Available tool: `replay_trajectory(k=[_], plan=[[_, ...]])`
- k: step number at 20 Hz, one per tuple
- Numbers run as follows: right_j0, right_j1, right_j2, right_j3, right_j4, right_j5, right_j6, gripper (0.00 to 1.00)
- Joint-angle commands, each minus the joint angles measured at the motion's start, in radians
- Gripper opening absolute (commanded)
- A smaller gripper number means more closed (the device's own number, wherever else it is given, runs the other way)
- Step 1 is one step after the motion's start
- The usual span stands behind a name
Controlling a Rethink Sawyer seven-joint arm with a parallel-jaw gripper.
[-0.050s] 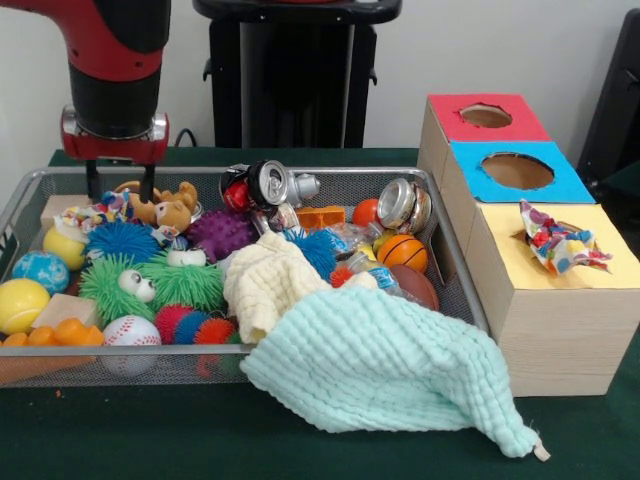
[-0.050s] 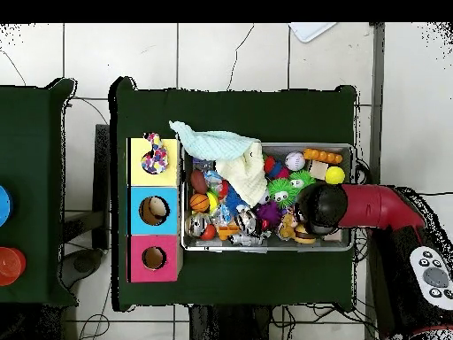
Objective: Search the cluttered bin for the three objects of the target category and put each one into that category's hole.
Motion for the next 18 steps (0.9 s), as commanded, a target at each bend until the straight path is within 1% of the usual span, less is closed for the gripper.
replay_trajectory(k=[1, 2, 3, 5, 6, 7, 9, 14, 17, 18], plan=[[0.028, -0.038, 0.089, -0.024, -0.084, 0.005, -0.257, 1.00], [0.027, -0.035, 0.089, -0.018, -0.085, -0.001, -0.247, 1.00], [0.030, -0.014, 0.091, -0.034, -0.082, 0.010, -0.239, 1.00], [0.021, 0.034, 0.096, -0.027, -0.074, -0.015, -0.207, 1.00], [0.011, 0.066, 0.102, -0.019, -0.073, -0.050, -0.190, 1.00], [0.010, 0.098, 0.102, -0.027, -0.087, -0.081, -0.180, 1.00], [0.008, 0.136, 0.099, -0.037, -0.104, -0.122, -0.157, 1.00], [0.005, 0.156, 0.088, -0.050, -0.105, -0.114, -0.161, 1.00], [0.013, 0.149, 0.064, -0.052, -0.129, -0.114, -0.165, 1.00], [0.022, 0.141, 0.052, -0.058, -0.142, -0.100, -0.171, 1.00]])
